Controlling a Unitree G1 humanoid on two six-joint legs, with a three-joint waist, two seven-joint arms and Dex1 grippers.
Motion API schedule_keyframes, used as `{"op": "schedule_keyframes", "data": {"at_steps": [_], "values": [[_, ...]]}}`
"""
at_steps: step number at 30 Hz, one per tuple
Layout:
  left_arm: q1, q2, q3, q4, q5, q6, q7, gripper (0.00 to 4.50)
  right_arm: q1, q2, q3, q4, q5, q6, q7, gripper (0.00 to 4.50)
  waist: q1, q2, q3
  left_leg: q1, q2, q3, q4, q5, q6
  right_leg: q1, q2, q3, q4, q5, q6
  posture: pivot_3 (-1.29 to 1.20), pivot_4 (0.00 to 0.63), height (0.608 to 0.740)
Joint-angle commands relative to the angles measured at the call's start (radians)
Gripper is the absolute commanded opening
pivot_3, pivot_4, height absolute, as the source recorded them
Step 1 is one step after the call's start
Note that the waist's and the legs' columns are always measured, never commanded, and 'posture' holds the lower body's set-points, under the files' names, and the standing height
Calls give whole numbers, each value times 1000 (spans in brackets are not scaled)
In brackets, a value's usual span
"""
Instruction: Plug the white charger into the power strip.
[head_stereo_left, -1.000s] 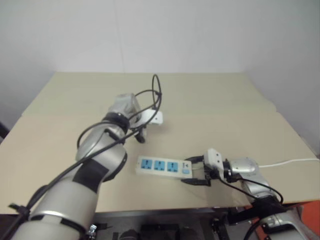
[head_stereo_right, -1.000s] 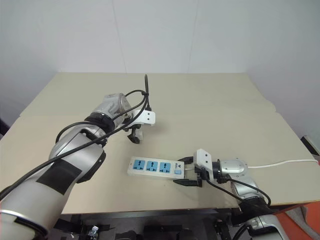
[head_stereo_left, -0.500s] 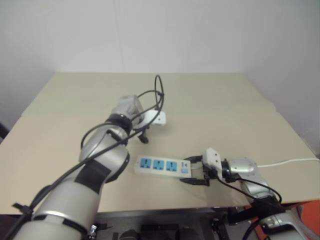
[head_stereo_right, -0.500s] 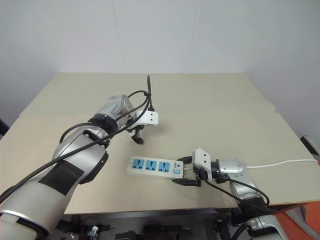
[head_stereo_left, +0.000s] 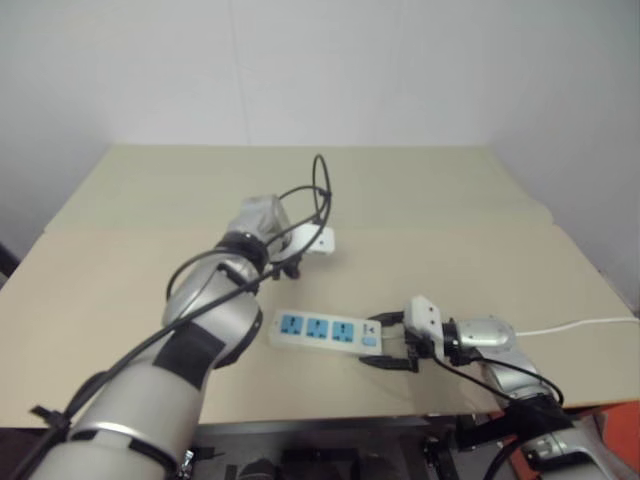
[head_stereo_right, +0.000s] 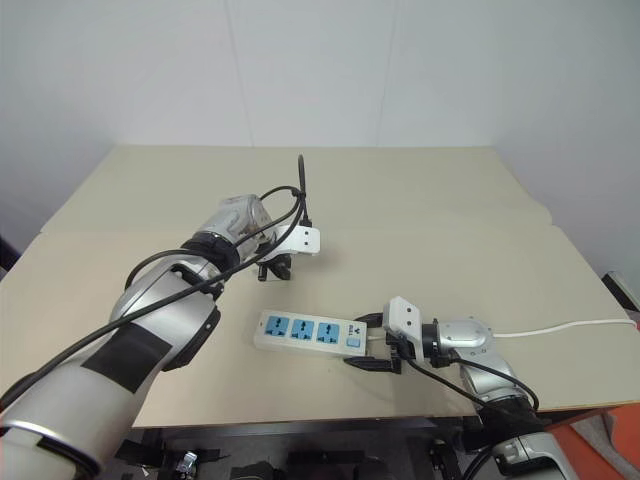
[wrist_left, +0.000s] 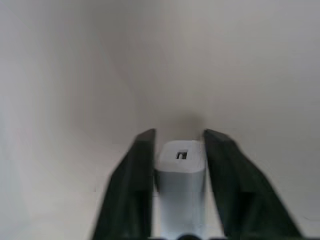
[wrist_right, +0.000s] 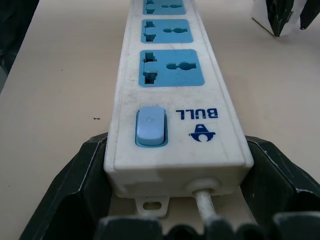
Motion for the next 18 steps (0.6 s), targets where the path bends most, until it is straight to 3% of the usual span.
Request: {"op": "schedule_keyframes", "data": {"at_steps": [1, 12, 18], "values": [[7, -1, -2, -1, 19, 8, 14, 1004, 10, -13, 6, -14, -23, 19, -21, 3452, 0, 0, 0, 0, 0, 0, 0, 0, 0, 0, 0, 0, 0, 0, 0, 0, 150, 740], [-95, 49, 84, -33, -51, -82, -53, 1004, 13, -15, 2, -23, -22, 20, -35, 3452, -1, 0, 0, 0, 0, 0, 0, 0, 0, 0, 0, 0, 0, 0, 0, 0, 150, 740], [-201, 187, 338, -78, -304, -86, -326, 1004, -7, -6, 7, -17, -3, 12, -5, 3452, -4, 0, 0, -1, 0, 0, 0, 0, 0, -1, 0, 0, 0, 0, 0, 0, 150, 740]]}}
